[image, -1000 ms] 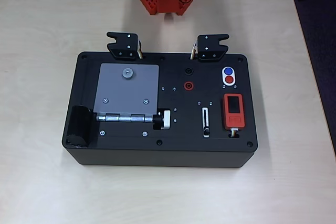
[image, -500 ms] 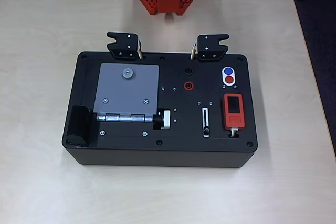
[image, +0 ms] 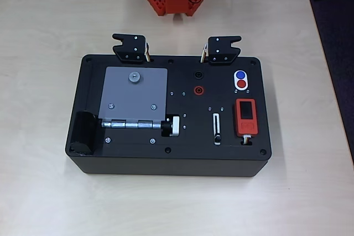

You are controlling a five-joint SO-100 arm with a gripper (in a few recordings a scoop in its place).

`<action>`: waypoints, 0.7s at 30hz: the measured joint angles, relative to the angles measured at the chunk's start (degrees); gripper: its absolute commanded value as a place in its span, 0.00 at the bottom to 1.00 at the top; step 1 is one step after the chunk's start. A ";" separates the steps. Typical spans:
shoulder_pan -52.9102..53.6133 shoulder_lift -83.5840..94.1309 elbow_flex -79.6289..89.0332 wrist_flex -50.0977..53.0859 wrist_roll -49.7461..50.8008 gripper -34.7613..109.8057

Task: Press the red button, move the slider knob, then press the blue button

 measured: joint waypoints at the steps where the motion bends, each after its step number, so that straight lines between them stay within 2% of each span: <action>1: -0.09 0.00 0.00 -2.29 0.09 0.24; 10: -0.26 0.00 0.00 -18.11 4.57 0.24; 21: -0.70 0.00 0.00 -19.16 10.37 0.24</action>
